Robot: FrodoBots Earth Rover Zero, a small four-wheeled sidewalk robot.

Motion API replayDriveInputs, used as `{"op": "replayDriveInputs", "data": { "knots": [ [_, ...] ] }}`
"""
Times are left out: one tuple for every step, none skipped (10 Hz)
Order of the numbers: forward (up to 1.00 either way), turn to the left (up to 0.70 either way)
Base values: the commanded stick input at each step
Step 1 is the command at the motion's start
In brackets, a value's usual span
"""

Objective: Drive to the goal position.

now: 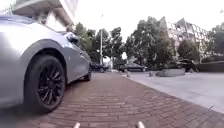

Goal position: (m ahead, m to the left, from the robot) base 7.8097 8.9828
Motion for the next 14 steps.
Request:
{"op": "replayDriveInputs", "data": {
  "knots": [
    [0.7,0.0],
    [0.7,0.0],
    [0.7,0.0],
    [0.7,0.0],
    [0.7,0.0],
    [0.7,0.0],
    [0.7,0.0],
    [0.7,0.0],
    [0.7,0.0],
    [0.7,0.0],
    [0.7,0.0],
    [0.7,0.0],
    [0.7,0.0],
    [0.7,0.0]
  ]
}}
